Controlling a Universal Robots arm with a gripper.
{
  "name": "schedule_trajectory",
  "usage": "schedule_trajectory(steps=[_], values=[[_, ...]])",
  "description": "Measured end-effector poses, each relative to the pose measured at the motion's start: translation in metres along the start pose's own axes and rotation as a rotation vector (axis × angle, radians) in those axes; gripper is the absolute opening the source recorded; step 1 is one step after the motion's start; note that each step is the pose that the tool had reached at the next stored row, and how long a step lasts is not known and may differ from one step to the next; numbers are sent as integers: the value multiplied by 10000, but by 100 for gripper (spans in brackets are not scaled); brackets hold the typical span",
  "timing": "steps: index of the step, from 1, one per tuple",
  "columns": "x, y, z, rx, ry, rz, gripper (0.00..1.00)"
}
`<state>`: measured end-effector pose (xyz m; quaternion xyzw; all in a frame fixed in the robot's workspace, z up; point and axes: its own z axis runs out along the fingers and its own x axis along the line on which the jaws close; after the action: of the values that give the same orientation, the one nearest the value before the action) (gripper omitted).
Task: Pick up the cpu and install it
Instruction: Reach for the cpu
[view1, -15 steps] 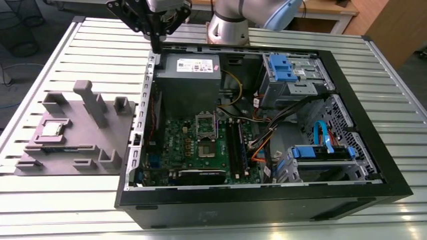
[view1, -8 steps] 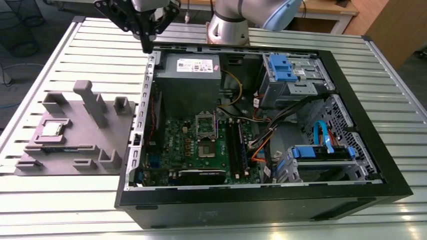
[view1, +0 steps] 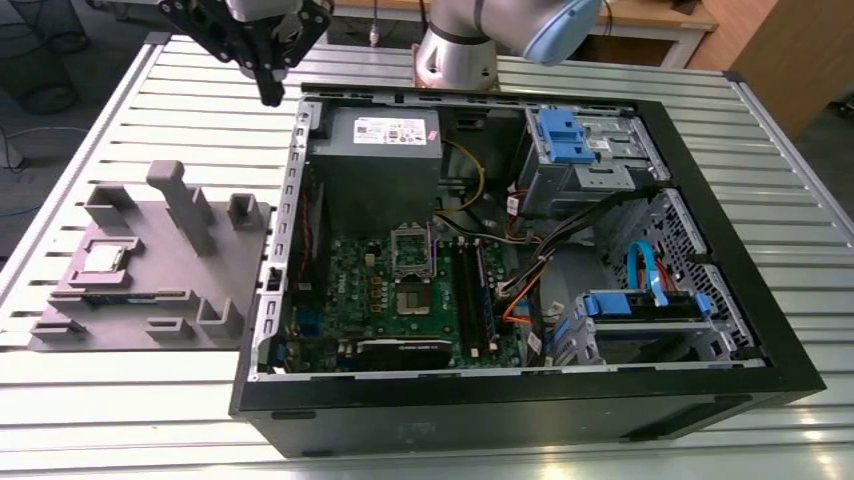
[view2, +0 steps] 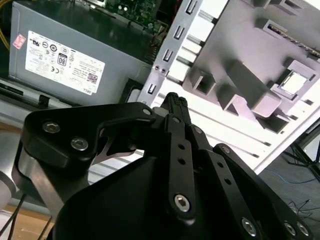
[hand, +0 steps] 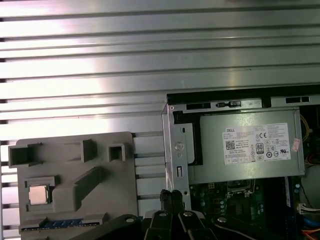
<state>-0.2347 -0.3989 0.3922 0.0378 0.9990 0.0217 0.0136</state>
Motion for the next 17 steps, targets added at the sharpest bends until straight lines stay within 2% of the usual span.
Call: schedule_trajectory(steps=[17], values=[[553,-42,-6,-2,-9,1,11]])
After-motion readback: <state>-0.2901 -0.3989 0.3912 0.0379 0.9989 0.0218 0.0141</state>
